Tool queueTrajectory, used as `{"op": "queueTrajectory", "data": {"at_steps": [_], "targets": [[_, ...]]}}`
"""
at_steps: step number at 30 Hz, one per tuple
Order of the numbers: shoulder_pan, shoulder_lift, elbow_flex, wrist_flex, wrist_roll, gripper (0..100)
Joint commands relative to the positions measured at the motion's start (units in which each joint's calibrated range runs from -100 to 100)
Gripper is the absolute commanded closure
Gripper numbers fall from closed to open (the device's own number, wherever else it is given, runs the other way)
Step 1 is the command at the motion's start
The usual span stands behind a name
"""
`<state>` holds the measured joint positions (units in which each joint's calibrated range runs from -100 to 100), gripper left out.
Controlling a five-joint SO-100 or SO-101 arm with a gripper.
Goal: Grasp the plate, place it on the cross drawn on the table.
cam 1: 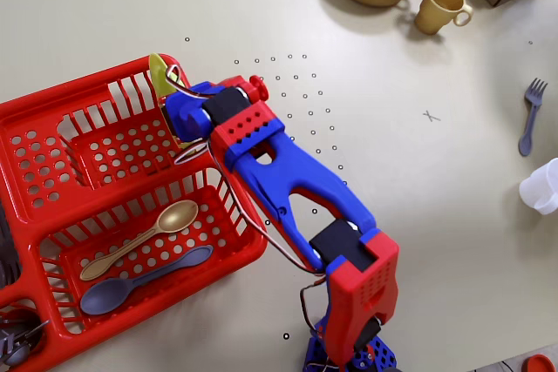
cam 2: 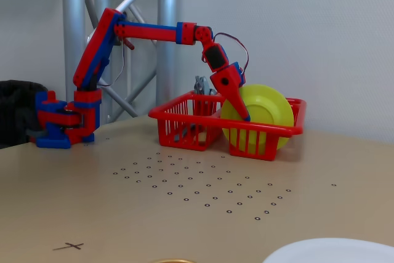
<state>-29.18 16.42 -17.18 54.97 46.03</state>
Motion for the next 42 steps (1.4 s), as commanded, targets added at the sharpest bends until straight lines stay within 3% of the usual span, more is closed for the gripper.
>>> {"op": "queueTrajectory", "data": {"at_steps": [1, 18, 29, 42], "targets": [[0.0, -4.4, -2.0, -1.1, 0.1, 100], [-0.2, -7.5, -6.8, 1.3, -4.8, 100], [0.0, -7.7, -13.5, 4.1, -4.2, 100], [-1.2, -11.1, -20.6, 4.1, -13.0, 100]]}}
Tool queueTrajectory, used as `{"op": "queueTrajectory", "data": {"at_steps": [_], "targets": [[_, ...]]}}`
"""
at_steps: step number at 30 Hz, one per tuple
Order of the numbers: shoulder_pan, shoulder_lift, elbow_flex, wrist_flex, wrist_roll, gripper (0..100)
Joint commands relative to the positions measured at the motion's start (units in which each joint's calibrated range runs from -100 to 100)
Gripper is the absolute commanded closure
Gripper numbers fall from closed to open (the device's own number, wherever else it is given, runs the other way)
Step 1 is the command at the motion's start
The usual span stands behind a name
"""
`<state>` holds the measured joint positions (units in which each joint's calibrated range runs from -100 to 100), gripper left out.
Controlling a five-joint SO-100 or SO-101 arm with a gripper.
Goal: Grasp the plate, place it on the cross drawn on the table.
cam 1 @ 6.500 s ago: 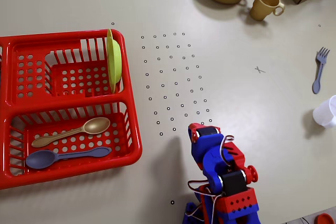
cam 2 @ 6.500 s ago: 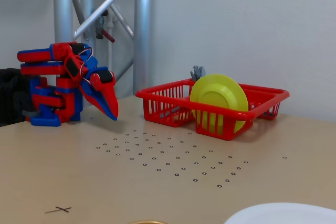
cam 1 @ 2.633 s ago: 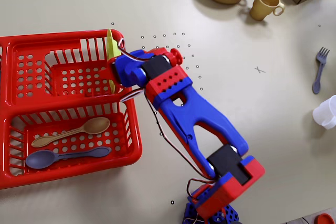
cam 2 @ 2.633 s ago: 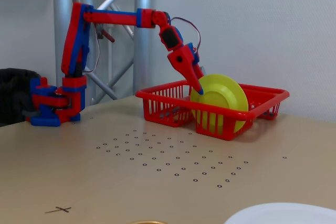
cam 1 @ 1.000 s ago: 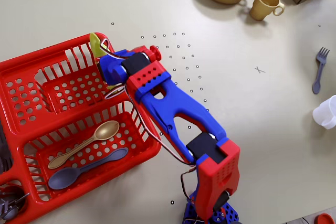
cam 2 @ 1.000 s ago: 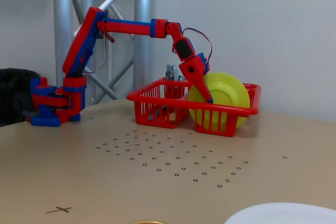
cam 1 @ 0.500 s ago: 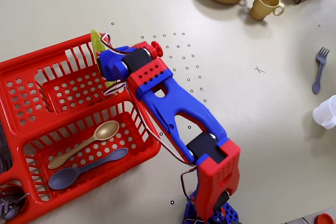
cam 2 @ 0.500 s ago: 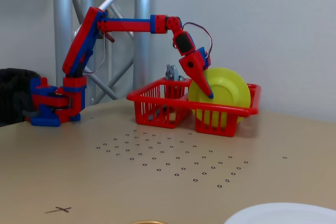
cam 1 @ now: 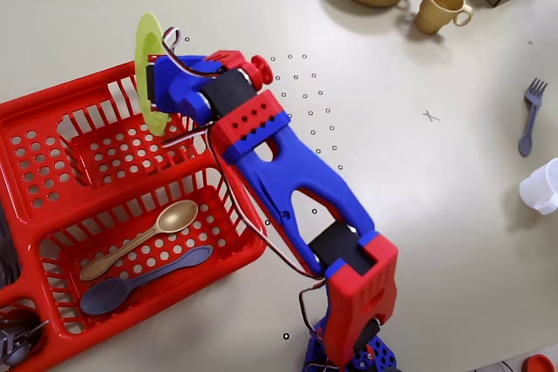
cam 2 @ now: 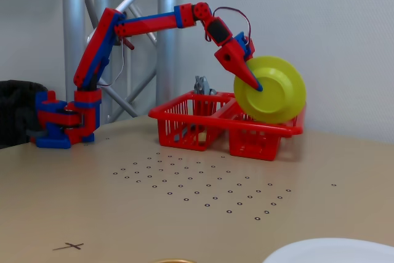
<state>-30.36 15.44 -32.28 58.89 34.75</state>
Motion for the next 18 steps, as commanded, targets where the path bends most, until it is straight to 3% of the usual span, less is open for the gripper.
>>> {"op": "queueTrajectory", "data": {"at_steps": [1, 18], "targets": [[0.3, -11.0, -5.3, 0.2, -2.4, 100], [20.0, -37.8, 15.8, 0.2, -10.8, 100]]}}
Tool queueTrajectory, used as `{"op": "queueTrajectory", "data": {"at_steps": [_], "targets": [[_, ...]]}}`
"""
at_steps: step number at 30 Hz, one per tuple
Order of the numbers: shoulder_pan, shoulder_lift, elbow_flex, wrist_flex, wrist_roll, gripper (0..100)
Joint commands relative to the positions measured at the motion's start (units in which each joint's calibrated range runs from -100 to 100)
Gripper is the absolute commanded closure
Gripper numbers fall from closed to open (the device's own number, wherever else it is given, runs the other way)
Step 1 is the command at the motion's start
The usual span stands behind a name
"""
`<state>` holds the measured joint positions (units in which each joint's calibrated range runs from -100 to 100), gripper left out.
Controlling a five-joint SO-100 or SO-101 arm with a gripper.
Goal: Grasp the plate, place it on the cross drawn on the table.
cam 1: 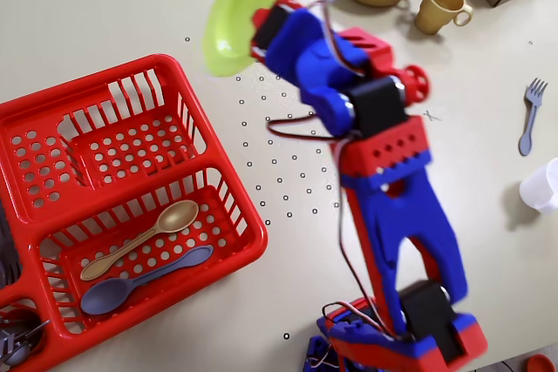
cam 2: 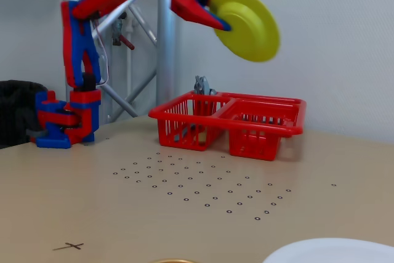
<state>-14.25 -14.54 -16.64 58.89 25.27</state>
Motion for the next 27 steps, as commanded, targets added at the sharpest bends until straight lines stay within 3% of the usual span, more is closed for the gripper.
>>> {"op": "queueTrajectory", "data": {"at_steps": [1, 6, 13, 27], "targets": [[5.6, -9.1, 1.4, 0.2, -2.0, 100], [14.1, -13.9, 7.0, -0.9, -5.4, 100], [24.5, -13.5, 10.6, -4.6, -15.7, 100], [41.5, 0.1, 13.4, -10.3, -13.5, 100]]}}
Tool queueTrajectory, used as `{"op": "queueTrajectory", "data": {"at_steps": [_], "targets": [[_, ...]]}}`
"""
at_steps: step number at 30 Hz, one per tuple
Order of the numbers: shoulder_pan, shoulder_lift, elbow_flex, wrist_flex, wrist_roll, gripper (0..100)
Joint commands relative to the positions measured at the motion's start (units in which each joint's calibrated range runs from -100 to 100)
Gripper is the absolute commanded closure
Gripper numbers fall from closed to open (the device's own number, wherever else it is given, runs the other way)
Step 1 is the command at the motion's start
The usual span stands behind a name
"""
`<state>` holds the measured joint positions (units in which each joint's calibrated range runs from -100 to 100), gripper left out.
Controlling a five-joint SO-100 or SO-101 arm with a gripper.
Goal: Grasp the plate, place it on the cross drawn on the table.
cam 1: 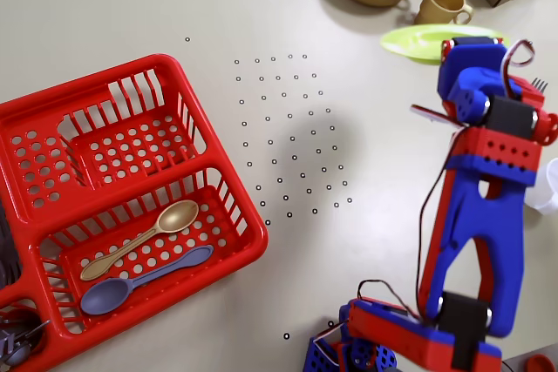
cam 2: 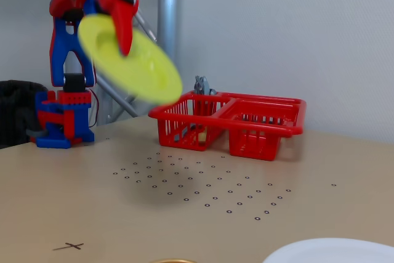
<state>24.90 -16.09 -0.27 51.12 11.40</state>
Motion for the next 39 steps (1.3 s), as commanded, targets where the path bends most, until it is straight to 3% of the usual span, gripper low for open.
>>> {"op": "queueTrajectory", "data": {"at_steps": [1, 21, 34, 39], "targets": [[3.1, 3.5, -3.6, -2.7, 0.3, 100], [9.6, 19.7, 2.6, -11.0, 2.1, 100], [12.9, 28.7, 0.5, -17.5, 7.4, 99], [14.1, 30.8, 2.7, -17.7, 9.6, 85]]}}
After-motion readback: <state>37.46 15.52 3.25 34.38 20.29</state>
